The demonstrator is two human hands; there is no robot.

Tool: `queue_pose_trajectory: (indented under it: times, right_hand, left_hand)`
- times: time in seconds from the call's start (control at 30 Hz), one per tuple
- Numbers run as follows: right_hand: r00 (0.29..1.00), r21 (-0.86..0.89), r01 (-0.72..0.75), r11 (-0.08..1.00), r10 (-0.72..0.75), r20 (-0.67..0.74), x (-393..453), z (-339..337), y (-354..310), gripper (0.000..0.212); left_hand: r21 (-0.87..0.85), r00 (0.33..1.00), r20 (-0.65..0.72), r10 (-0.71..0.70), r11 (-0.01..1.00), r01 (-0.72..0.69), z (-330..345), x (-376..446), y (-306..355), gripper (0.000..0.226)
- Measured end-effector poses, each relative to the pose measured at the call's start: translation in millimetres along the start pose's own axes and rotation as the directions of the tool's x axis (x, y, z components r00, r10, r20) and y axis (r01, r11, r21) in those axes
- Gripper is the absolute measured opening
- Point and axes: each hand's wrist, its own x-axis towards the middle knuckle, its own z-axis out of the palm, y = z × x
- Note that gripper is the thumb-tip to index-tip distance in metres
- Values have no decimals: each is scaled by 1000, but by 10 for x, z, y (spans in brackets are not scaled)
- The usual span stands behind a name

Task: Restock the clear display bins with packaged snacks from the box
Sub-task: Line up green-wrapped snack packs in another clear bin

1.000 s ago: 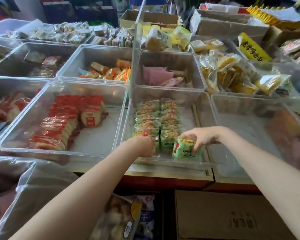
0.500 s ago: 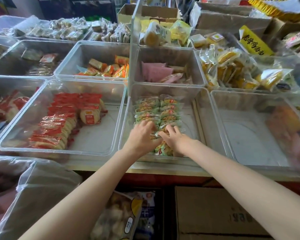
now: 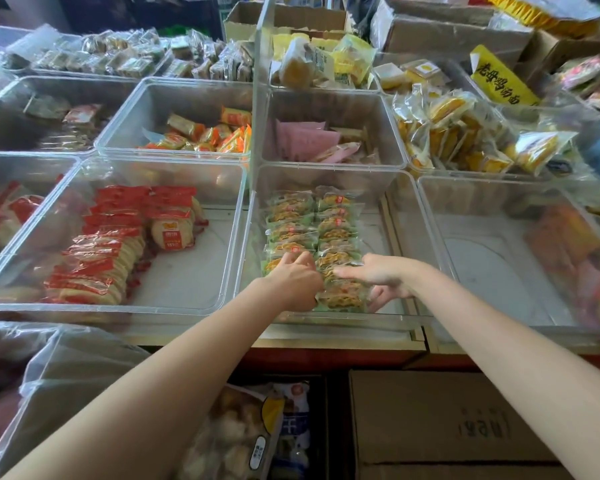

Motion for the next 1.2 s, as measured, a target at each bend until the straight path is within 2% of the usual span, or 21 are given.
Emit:
queue_pose_trajectory:
  times: [0.07,0.13,0.2,0.27,0.3,0.37,0.4,0.47,0.53,0.6,0.67,0.73,0.77,0.83,0.9,0.97,1.07,1.13,1.2]
  right_hand:
    - [1000,-37,15,999,-15,4,14,12,-13,100]
    - [1000,-144,4,990,-3,9,21,70,-30,105]
    - [999,-321,-31,947,20,-40,63,160,-64,110]
    - [993,-442,-73,894,24,-117,104,246,-138,111]
    - [988,-466,-90,880,20,-153,126,269,-160,108]
    - [986,-465,-87,881,10,-166,158,282,-167,105]
    - [990,-459,-76,885,11,-142,148,274,-150,108]
    - [996,-476,-66,877,27,-89,38,237,-103,113]
    - [994,-534,-54,844,-8,-113,-102,169,-98,102]
    - [954,-560,-25,828,-147,-261,-214,100,-176,89]
    - [879,-473,77,877,-284,-383,-336,137,-360,69]
    - [815,-435,245,867,-426,-392,-462,334,-624,41]
    - [793,-424,331,843,-492,-359,-529,496,-780,29]
    - [773,-381,464,800,-575,-267,-671,906,-1103,17]
    - [759,-344,550,761,-628,-174,-792,1378,-1404,10]
    - [739,-294,621,727,-668,-90,-885,1924,-1700,7]
    - [698,-216,705,675,-714,47,-991,2876,-2149,14]
    - [684,-190,728,658,-713,152,-997,3552,-2435,10]
    - [699,-172,713,680,-668,256,-946,4260,-2690,13]
  left_hand:
    - [49,999,13,39,998,-40,22,20,-4,40]
    - [7,998,-47,38,999,-38,32,19,-10,36]
    - [-209,976,-214,-40,978,-6,-19,-17,-42,28]
    - [-436,937,-323,-134,900,-22,-46,-26,-92,27]
    - [-459,950,-297,-101,887,-50,-51,-47,-107,37]
    - [-365,996,-84,8,930,-38,-9,-99,-91,60]
    - [-274,1000,19,21,962,-15,7,-102,-72,63]
    - [-116,994,109,9,993,3,-16,-42,-21,62]
    - [-65,992,127,11,998,-3,-71,13,1,62]
    - [-219,997,76,-1,976,18,-154,-63,-61,63]
    - [-412,995,-91,-36,911,-4,-231,-317,-199,53]
    - [-507,936,-322,-143,861,-43,-266,-718,-375,36]
    - [-526,869,-435,-233,850,-35,-246,-958,-478,29]
    - [-554,677,-607,-416,833,16,-168,-1463,-718,24]
    - [-581,516,-666,-538,808,94,-36,-1983,-992,22]
    - [-622,425,-653,-627,764,171,153,-2529,-1295,21]
    - [-646,363,-622,-694,717,263,537,-3374,-1775,28]
    - [-644,380,-576,-724,688,335,855,-3895,-2100,23]
    - [-628,436,-497,-750,658,416,1200,-4389,-2453,27]
